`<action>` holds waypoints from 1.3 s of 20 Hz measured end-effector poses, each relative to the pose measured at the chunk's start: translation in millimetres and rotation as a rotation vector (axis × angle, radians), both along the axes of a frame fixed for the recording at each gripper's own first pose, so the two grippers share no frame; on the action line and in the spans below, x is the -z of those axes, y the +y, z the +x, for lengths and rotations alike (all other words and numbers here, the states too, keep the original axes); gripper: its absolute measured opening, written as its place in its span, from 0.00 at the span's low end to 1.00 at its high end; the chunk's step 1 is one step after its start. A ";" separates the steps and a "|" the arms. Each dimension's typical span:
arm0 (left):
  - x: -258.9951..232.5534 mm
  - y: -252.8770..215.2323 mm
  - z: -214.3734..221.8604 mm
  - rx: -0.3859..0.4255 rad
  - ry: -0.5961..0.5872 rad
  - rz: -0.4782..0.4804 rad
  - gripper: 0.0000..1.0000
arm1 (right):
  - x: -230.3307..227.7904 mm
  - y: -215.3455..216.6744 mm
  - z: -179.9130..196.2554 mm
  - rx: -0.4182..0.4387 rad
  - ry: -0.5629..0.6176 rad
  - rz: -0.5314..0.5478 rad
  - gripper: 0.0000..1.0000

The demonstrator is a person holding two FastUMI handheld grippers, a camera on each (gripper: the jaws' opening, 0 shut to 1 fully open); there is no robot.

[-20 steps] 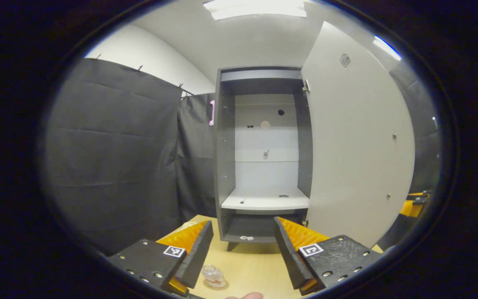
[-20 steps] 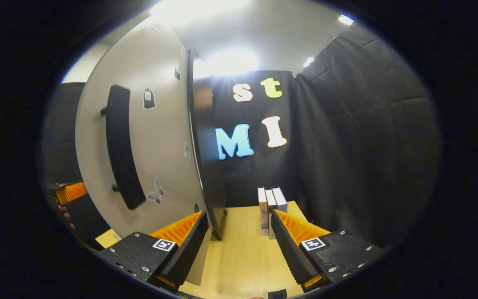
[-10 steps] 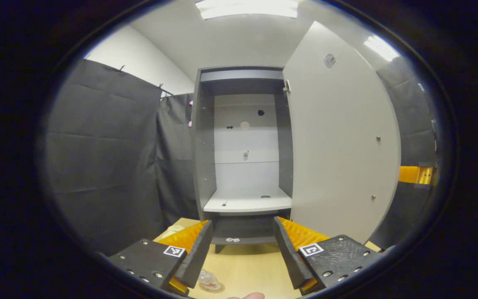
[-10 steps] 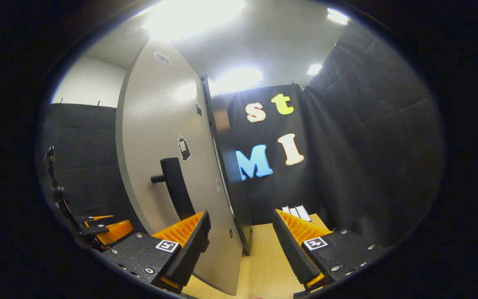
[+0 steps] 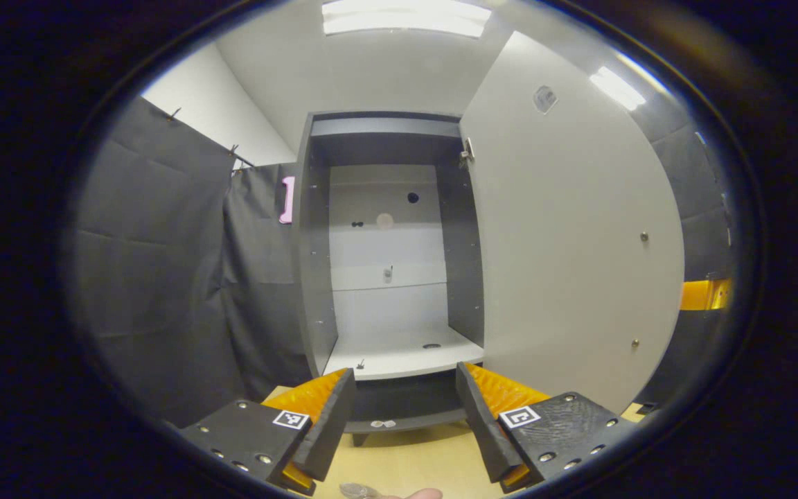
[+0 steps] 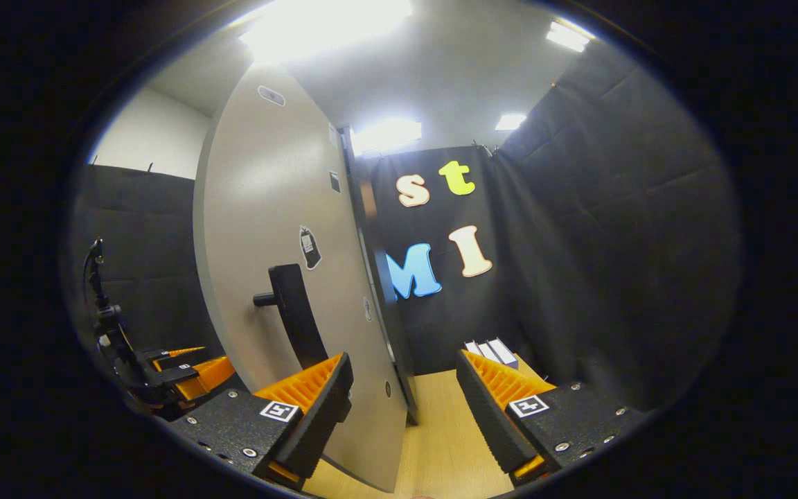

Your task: Open the cabinet door with the right hand, grasp the bottle in the cabinet with the left hand and place it on the coaster, then close the cabinet door with the right hand.

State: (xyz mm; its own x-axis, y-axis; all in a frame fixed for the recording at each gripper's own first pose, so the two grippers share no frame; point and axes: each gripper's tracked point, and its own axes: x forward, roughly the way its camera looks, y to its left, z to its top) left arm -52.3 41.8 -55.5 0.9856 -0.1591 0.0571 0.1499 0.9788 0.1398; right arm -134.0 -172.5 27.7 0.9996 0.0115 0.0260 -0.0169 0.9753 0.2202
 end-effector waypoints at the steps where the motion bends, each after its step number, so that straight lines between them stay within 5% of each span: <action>1: 2.6 7.8 3.0 0.010 0.004 -0.008 0.84 | 1.2 13.8 0.7 -0.008 0.004 0.005 0.94; 6: 4.8 58.9 18.4 -0.001 0.006 -0.035 0.79 | -3.0 72.1 25.4 -0.011 -0.009 0.018 0.95; 14: 20.3 127.7 33.4 -0.038 0.059 -0.056 0.84 | 0.9 145.9 68.4 -0.091 0.002 0.054 0.94; 26: 9.2 140.0 36.8 -0.123 0.020 0.039 0.84 | 24.5 158.2 124.5 -0.156 0.070 -0.028 0.95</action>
